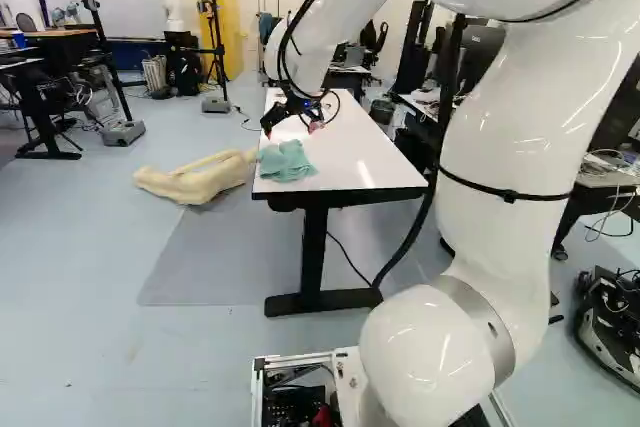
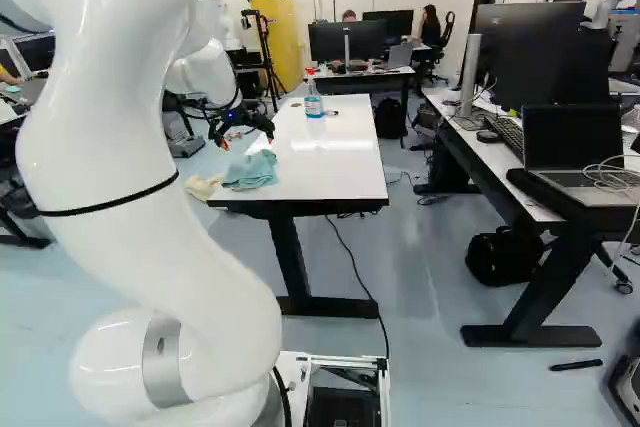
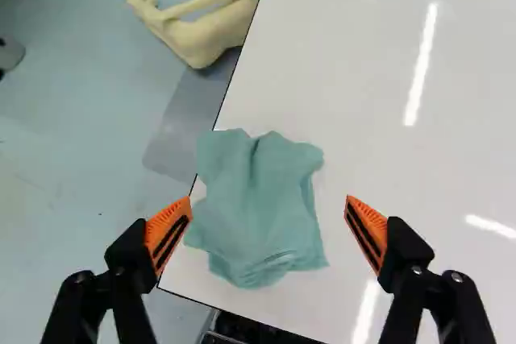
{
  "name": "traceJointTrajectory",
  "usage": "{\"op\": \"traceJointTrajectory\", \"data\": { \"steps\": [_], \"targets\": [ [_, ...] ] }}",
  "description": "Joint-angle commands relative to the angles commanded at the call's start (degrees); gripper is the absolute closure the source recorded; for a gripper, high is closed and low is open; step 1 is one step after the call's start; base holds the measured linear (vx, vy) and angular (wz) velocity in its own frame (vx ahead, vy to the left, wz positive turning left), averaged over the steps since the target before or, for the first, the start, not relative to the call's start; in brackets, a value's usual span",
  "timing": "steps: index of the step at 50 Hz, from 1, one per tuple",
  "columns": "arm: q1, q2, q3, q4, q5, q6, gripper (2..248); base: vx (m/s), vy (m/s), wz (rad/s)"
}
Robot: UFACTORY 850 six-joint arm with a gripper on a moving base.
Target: Clean the table with the green towel
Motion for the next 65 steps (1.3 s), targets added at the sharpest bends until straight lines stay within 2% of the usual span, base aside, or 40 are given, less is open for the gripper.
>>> {"op": "traceJointTrajectory", "data": {
  "steps": [9,65],
  "targets": [
    [-1.62,1.9,0.79,0.0,0.0,0.0,3,0.0,0.0,0.0],
    [-12.14,4.9,4.09,0.0,0.0,0.0,3,0.0,0.0,0.0]
  ]
}}
